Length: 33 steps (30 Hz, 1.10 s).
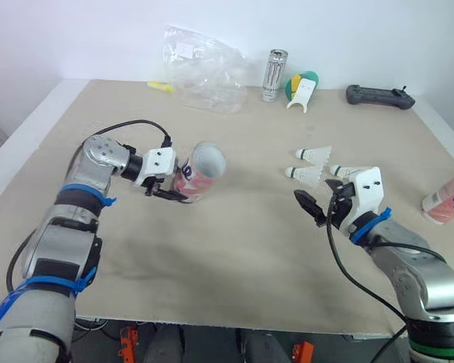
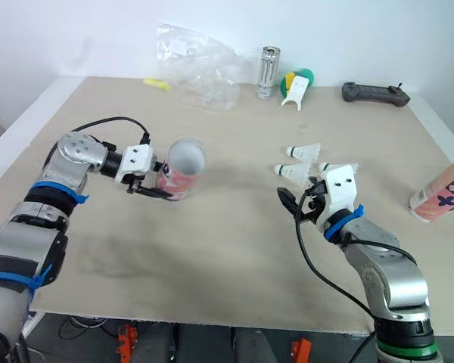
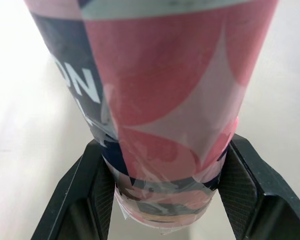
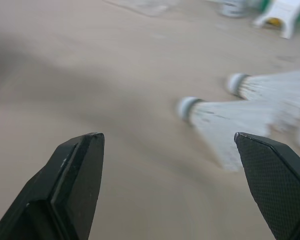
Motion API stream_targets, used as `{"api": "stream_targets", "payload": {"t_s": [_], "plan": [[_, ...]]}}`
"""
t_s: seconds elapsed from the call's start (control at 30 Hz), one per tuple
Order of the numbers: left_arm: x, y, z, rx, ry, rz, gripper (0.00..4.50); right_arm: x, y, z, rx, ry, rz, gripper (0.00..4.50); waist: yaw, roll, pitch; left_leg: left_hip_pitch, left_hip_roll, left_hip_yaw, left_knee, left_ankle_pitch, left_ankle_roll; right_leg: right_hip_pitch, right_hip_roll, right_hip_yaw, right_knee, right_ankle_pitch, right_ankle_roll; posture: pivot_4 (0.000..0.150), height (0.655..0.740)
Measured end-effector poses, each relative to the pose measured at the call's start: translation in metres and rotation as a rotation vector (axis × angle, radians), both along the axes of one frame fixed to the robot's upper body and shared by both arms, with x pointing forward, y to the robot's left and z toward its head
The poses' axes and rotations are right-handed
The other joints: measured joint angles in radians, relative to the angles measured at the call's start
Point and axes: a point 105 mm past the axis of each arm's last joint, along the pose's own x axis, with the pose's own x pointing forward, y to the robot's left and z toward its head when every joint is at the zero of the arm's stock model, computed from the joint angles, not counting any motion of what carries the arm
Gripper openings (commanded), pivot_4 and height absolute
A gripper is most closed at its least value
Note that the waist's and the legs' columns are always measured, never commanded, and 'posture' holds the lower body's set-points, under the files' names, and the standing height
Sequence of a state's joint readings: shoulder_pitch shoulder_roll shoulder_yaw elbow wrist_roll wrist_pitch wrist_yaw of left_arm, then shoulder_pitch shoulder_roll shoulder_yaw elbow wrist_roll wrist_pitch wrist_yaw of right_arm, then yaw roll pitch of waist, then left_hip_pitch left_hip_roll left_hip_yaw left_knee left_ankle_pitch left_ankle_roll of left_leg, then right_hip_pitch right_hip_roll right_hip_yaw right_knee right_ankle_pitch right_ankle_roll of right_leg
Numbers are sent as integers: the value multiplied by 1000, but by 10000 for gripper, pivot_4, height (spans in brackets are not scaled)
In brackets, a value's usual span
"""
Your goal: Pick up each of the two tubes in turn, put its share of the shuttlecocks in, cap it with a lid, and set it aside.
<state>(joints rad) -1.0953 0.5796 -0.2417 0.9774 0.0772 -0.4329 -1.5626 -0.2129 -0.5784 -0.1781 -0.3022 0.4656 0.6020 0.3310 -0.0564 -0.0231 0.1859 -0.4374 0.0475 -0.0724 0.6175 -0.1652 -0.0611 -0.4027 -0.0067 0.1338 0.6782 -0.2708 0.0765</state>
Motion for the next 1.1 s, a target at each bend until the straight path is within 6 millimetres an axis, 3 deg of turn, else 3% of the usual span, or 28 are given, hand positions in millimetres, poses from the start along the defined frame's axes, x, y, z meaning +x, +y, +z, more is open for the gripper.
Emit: {"api": "stream_targets", "payload": {"t_s": [0.13,0.5,0.6,0.67,0.87,1.03,1.1], "plan": [[-13,9,3,130,-4,-59,25421,20,-12,-14,-10,39,-15,45000,-9,1,0,1,0,0,1,1,1,0,0,0,3,-3,3,1500,7400],[-31,17,-3,166,41,-87,25421,62,-2,-26,-17,77,69,45000,-28,5,-2,4,0,0,0,0,3,1,1,0,4,-4,1,1500,7400],[-34,18,-3,164,49,-91,25129,69,2,-26,-2,75,83,37172,-28,5,-3,4,0,0,0,0,3,1,1,0,4,-4,1,1500,7400],[-35,18,-4,164,50,-92,25129,72,3,-28,12,79,92,29469,-28,5,-3,4,0,0,0,0,4,1,1,0,4,-4,0,1500,7400],[-36,19,-5,163,51,-92,25129,65,8,-31,23,77,139,2083,-28,6,-3,4,0,0,0,0,4,1,1,0,4,-4,0,1500,7400],[-35,19,-6,162,53,-90,25129,57,15,-21,19,37,178,589,-28,8,-4,4,0,0,0,0,4,2,1,0,5,-4,1,1500,7400],[-35,19,-6,160,53,-91,25129,52,22,-7,30,-4,216,589,-27,8,-4,5,0,0,0,0,4,2,1,0,5,-5,2,1500,7400]]}}
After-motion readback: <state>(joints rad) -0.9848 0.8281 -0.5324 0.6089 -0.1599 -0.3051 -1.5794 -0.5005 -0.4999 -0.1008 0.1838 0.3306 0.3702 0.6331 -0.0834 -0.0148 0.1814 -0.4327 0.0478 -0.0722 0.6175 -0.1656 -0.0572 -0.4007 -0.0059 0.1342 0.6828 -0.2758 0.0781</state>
